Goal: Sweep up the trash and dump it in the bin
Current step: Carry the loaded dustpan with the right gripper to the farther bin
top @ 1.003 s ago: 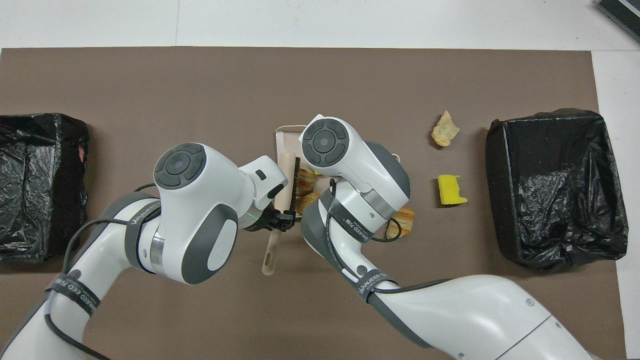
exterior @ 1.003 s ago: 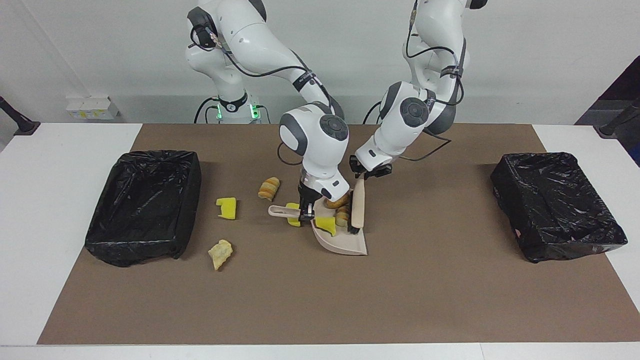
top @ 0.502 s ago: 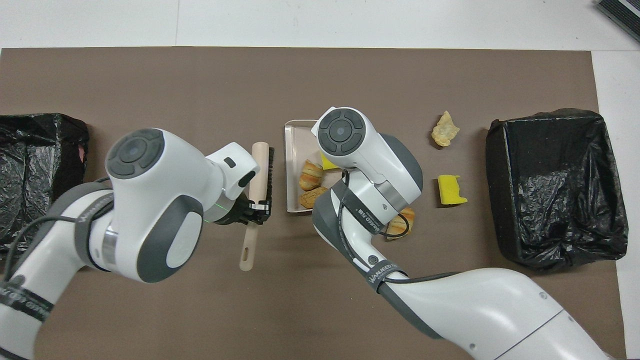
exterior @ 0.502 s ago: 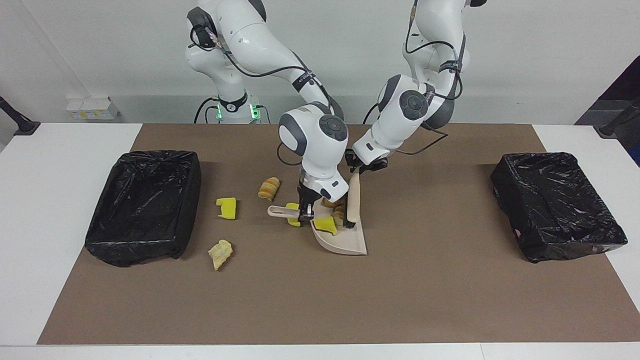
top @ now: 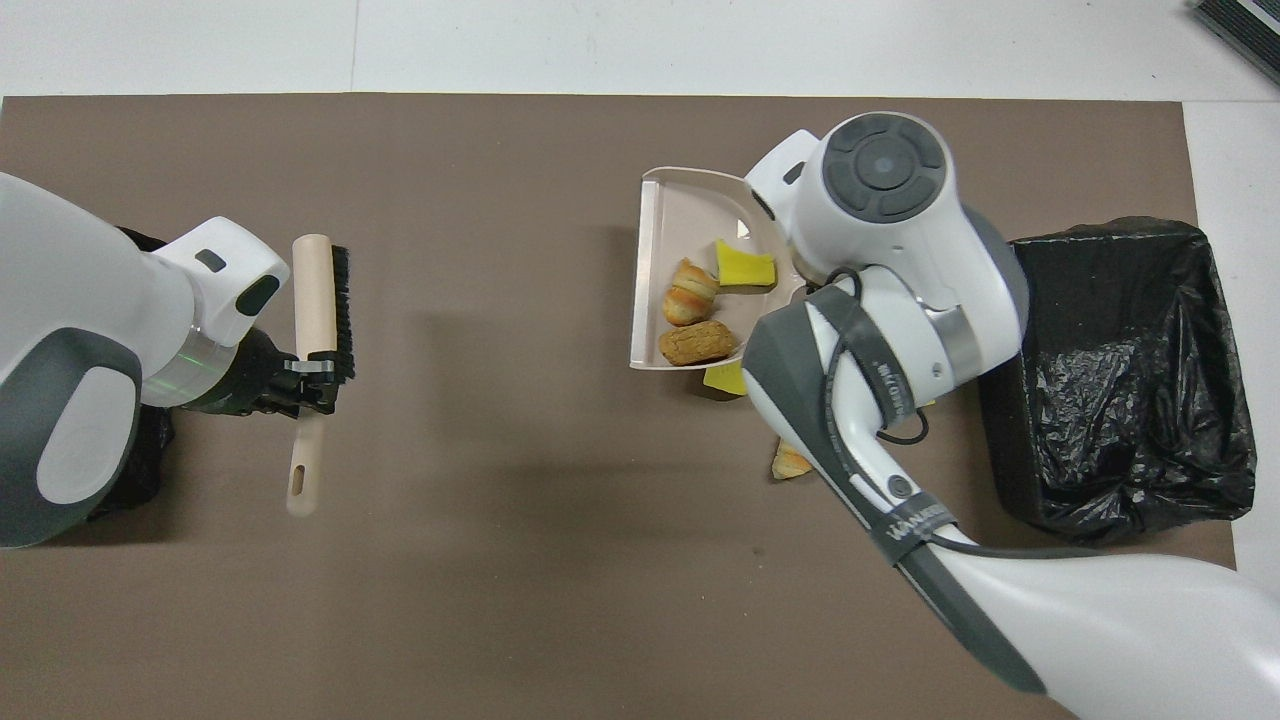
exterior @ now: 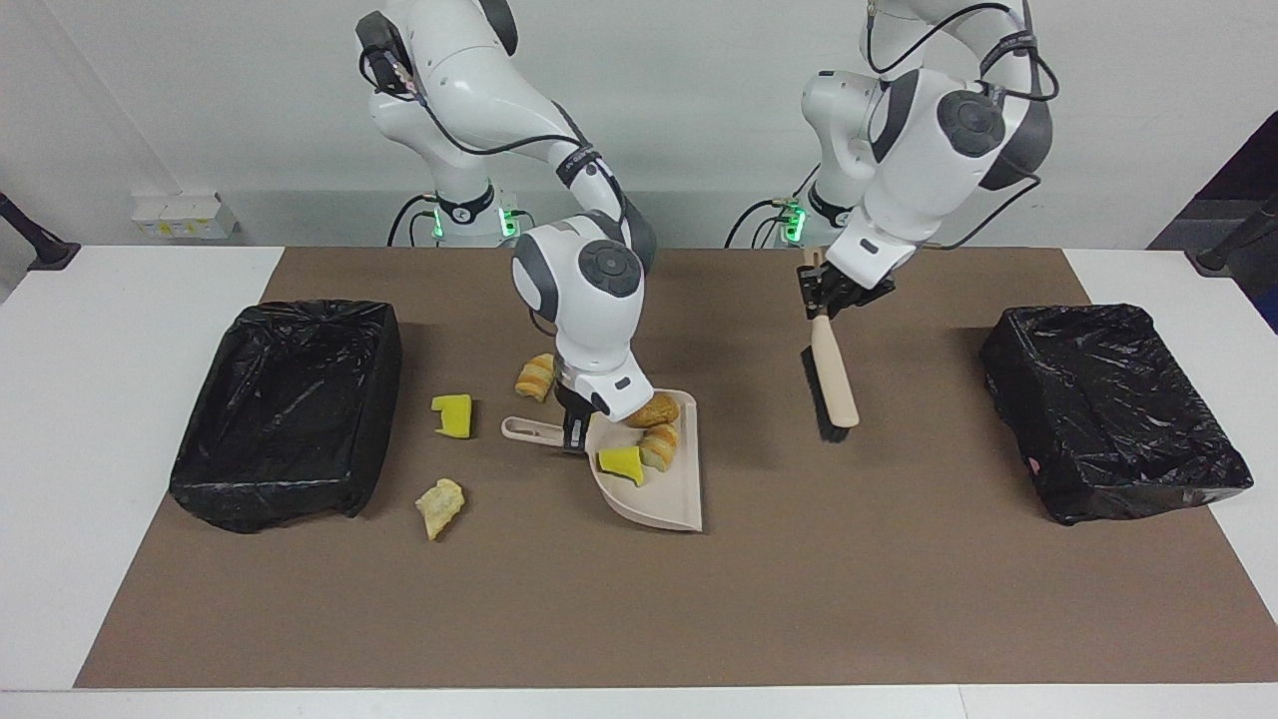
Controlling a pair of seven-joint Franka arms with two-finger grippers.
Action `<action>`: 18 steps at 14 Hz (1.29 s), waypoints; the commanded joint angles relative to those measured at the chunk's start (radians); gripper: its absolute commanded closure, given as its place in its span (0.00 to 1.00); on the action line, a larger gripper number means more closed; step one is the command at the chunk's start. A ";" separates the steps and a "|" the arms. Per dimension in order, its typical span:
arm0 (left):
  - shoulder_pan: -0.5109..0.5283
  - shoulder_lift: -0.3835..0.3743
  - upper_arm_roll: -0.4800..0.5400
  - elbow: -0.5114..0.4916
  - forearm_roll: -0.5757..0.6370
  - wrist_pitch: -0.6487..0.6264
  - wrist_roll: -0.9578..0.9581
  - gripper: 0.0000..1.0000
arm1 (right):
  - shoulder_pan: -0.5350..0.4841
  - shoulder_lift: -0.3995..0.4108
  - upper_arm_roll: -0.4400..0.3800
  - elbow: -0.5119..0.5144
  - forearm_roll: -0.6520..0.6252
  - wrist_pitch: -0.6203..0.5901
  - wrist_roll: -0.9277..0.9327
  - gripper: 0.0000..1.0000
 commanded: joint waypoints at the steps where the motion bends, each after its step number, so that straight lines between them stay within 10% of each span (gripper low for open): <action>1: -0.001 -0.026 -0.012 -0.034 0.018 0.000 -0.019 1.00 | -0.085 -0.100 0.010 -0.073 0.058 0.000 -0.064 1.00; 5: -0.157 -0.148 -0.037 -0.235 0.017 0.146 -0.186 1.00 | -0.252 -0.152 0.010 -0.138 0.060 -0.002 -0.207 1.00; 11: -0.479 -0.107 -0.038 -0.425 0.017 0.417 -0.472 1.00 | -0.500 -0.350 0.009 -0.334 0.098 0.011 -0.474 1.00; 18: -0.555 -0.124 -0.038 -0.536 0.017 0.479 -0.457 1.00 | -0.720 -0.496 -0.002 -0.564 0.029 0.156 -0.650 1.00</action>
